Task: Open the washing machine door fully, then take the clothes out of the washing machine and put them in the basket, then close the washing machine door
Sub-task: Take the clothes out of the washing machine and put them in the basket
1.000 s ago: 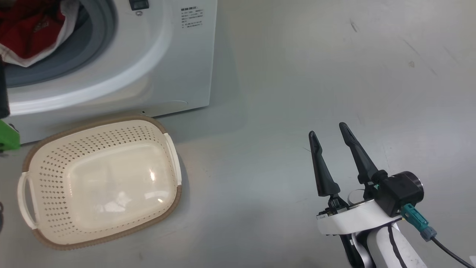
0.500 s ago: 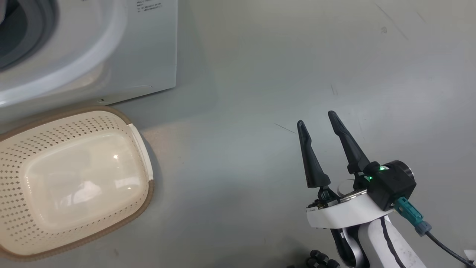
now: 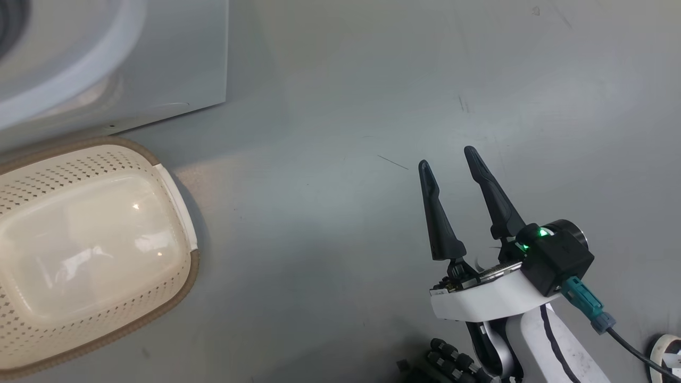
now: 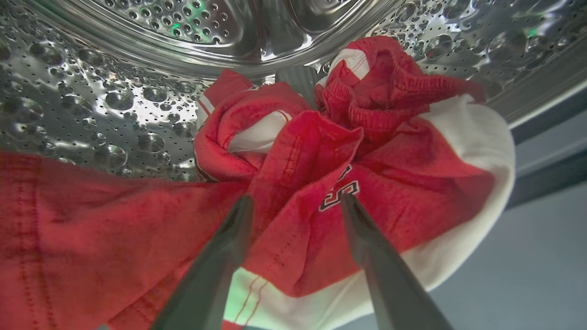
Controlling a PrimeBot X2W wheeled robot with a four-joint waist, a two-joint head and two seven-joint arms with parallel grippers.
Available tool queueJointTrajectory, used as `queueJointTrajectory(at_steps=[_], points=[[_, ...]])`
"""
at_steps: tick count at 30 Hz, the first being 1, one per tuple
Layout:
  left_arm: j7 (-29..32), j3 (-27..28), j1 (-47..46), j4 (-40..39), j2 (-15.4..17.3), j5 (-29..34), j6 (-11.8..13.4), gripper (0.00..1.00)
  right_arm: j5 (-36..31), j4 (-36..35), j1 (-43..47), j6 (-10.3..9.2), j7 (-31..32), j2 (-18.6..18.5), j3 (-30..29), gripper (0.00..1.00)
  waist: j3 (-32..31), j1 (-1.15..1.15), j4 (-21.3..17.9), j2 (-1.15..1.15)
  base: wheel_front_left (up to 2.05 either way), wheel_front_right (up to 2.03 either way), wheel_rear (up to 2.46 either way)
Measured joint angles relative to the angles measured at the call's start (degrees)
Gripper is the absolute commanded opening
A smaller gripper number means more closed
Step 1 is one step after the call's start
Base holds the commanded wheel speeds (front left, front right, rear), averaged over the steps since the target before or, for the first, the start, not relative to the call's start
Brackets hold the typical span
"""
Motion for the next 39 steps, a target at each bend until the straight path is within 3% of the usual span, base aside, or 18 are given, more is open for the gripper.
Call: queueJointTrajectory(at_steps=[12, 13, 14, 15, 22, 39], points=[[1.2, -2.0, -4.4, 5.6, -0.1, 0.6, -0.1, 0.98, 0.4, -0.1, -1.3, -0.58, 0.0, 0.0, 0.6, 1.0, 1.3, 0.0, -0.5, 0.0, 0.0, 0.0, 0.0], [1.2, -2.0, -4.6, 5.9, -0.1, 0.6, -0.3, 0.49, 0.4, -0.1, -1.5, -0.77, 0.0, 0.0, 0.6, 1.0, 1.4, 0.0, -0.5, 0.0, 0.0, 0.0, 0.0], [1.2, -2.0, -4.8, 6.1, -0.2, 0.6, -0.4, 0.14, 0.4, -0.1, -1.7, -0.91, 0.0, 0.0, 0.7, 1.0, 1.4, 0.0, -0.5, 0.0, 0.0, 0.0, 0.0], [1.2, -2.1, -5.1, 6.4, -0.3, 0.6, -0.5, 0.0, 0.4, -0.2, -1.7, -0.91, 0.0, 0.0, 0.7, 1.0, 1.4, 0.0, -0.4, 0.0, 0.0, 0.0, 0.0], [0.3, -3.2, -6.7, 8.3, -1.3, 0.6, -1.1, 0.0, 0.4, -0.2, -1.9, -0.93, 0.0, 0.0, 0.5, 1.0, 1.5, 0.0, 0.0, 0.0, 0.0, 0.0, 0.0], [-13.3, -5.3, -4.0, 13.1, -10.2, -0.7, -2.6, 0.0, -1.6, 2.5, -3.2, -1.07, 0.0, 0.0, -3.5, 1.0, -3.7, 0.0, 5.0, 0.0, 0.0, 0.0, 0.0]])
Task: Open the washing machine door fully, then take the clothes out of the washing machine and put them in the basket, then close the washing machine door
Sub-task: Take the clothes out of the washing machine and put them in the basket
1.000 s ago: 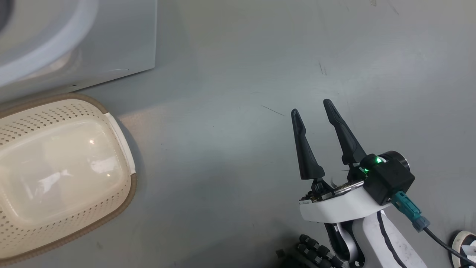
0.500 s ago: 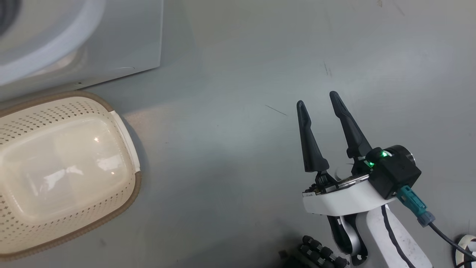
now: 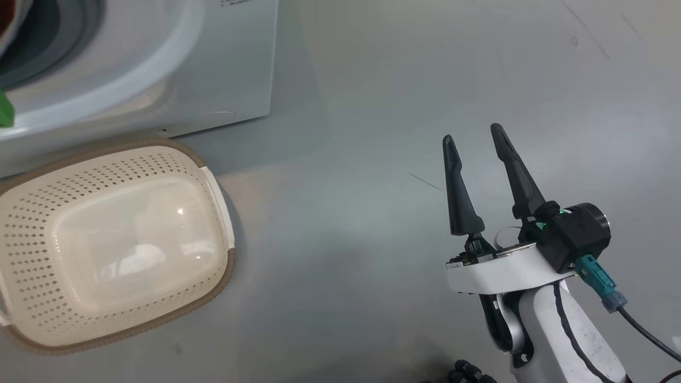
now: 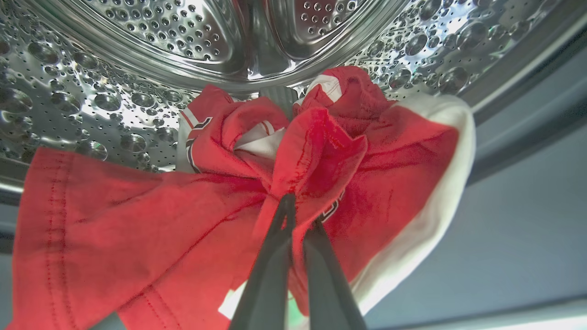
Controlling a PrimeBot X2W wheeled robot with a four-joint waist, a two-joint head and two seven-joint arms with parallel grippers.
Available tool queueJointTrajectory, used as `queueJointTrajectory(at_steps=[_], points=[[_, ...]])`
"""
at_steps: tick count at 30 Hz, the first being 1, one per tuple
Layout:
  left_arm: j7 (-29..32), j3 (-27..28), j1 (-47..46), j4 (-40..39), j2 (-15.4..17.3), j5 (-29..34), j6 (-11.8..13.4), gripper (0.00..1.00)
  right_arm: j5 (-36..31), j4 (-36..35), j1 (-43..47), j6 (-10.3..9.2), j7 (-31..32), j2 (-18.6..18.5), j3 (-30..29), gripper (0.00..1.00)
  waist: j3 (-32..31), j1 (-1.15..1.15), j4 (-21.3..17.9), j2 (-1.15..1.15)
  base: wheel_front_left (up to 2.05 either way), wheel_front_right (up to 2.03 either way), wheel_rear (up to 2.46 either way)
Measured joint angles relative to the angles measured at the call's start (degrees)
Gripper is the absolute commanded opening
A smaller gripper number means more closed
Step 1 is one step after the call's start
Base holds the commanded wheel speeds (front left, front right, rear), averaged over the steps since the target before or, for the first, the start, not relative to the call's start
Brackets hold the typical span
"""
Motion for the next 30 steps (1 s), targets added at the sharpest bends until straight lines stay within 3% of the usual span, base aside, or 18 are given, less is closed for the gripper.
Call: queueJointTrajectory(at_steps=[14, 30], points=[[-10.2, -6.2, 9.4, 0.8, -5.9, -1.2, -0.5, 0.0, -1.7, 4.3, 0.7, 0.19, 0.0, -0.6, -2.6, 1.0, -7.7, 0.0, 7.3, 0.0, 0.0, 0.0, 0.0], [-17.5, -12.7, 20.2, -3.0, -7.1, -3.6, -0.5, 0.0, -1.5, 7.3, 5.2, 2.05, 0.0, -0.9, -3.7, 1.0, -17.6, -0.01, 13.6, 0.0, 0.0, 0.0, 0.0]])
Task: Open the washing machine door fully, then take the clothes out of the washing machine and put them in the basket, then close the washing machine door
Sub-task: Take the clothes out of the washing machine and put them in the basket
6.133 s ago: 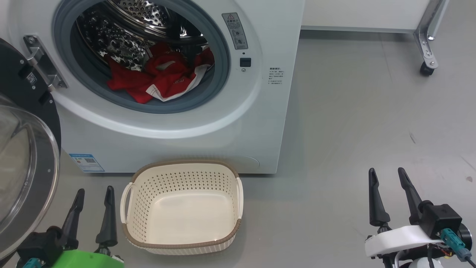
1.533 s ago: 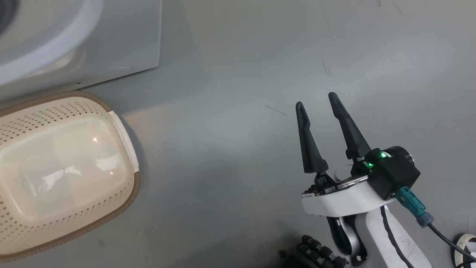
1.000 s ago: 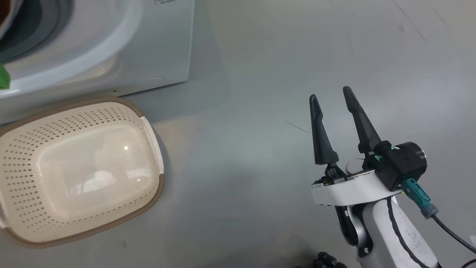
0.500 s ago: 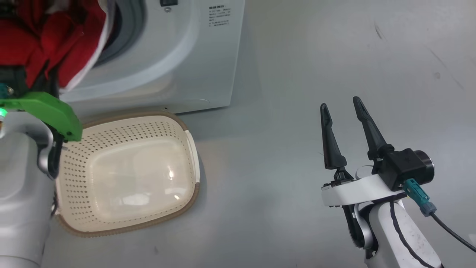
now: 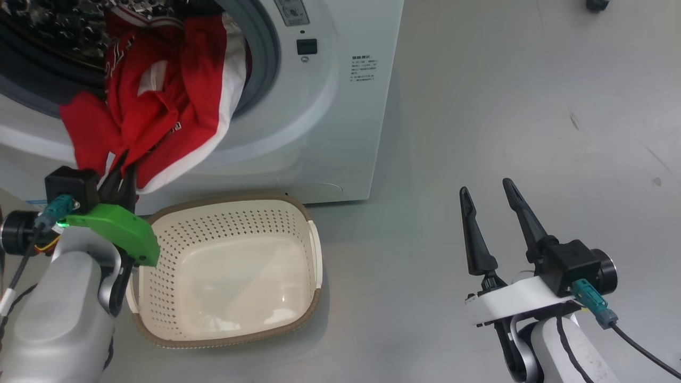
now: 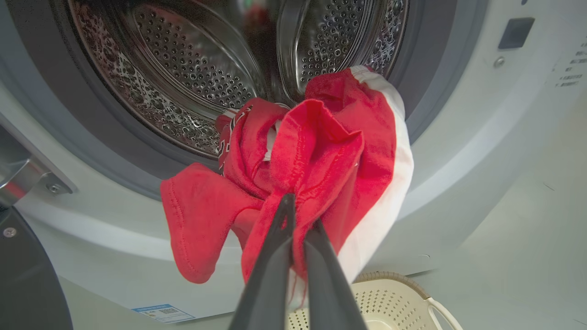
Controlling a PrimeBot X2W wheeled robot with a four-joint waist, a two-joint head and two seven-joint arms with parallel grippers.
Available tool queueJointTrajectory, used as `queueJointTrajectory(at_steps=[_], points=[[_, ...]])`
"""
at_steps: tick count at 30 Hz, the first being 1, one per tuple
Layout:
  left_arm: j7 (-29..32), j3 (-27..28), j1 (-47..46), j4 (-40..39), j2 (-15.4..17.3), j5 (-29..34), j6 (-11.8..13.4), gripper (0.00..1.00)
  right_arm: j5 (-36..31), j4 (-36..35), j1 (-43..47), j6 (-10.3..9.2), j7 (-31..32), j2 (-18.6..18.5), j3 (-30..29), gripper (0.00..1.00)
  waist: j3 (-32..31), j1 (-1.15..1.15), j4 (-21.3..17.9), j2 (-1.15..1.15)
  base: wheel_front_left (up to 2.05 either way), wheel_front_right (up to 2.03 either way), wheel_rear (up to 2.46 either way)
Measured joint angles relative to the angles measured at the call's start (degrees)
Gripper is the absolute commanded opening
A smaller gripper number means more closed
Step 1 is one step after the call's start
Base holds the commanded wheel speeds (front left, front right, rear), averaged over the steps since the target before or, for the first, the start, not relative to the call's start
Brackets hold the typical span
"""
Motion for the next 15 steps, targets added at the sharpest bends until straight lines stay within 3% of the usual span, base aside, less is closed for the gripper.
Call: queueJointTrajectory(at_steps=[15], points=[[-1.1, -0.6, 8.8, -7.8, 2.7, 0.0, -0.2, 0.0, 0.1, 1.2, 3.5, 1.68, 0.0, 0.0, -0.5, 1.0, -6.9, 0.0, 3.0, 0.0, 0.0, 0.0, 0.0]])
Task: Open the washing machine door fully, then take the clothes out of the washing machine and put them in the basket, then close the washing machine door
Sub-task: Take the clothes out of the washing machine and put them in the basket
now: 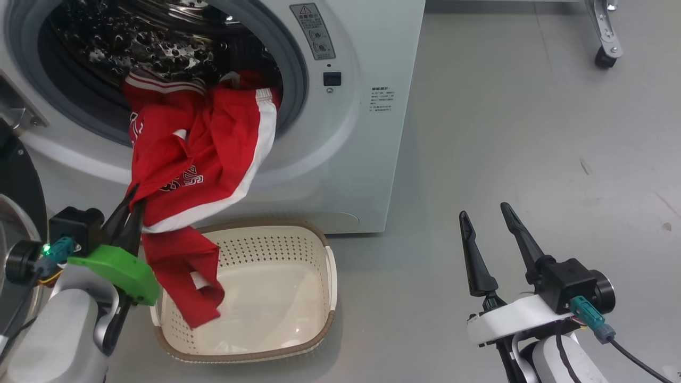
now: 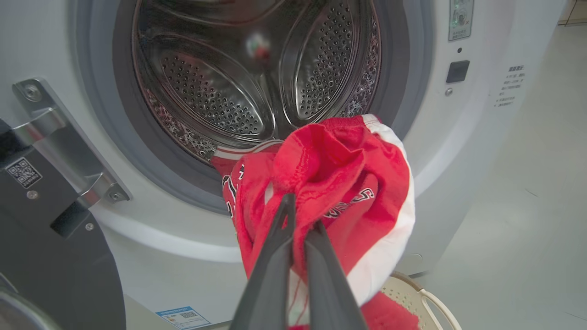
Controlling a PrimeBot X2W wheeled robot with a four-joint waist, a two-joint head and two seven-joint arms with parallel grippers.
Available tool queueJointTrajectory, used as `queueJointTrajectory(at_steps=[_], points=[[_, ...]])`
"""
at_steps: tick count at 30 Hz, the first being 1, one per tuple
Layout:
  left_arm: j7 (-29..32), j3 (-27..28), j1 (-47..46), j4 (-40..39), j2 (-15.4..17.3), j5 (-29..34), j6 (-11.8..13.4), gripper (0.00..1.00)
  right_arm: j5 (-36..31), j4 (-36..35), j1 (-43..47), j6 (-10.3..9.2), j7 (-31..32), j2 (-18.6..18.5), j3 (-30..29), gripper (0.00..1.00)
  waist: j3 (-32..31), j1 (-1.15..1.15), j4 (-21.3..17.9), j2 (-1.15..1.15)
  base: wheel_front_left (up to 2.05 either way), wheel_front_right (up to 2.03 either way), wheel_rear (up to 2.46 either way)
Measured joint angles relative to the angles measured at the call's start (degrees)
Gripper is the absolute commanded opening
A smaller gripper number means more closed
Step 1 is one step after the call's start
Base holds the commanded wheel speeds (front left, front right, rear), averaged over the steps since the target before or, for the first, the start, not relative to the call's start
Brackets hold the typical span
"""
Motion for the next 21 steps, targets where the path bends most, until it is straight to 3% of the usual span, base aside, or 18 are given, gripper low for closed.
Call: queueJointTrajectory(at_steps=[21], points=[[-0.2, 9.7, 6.3, -21.4, 0.4, 0.2, -0.2, 0.0, 0.0, -0.2, 0.9, 1.24, 0.0, 0.2, -0.4, 1.0, 0.1, 0.0, 0.6, 0.0, 0.0, 0.0, 0.0]])
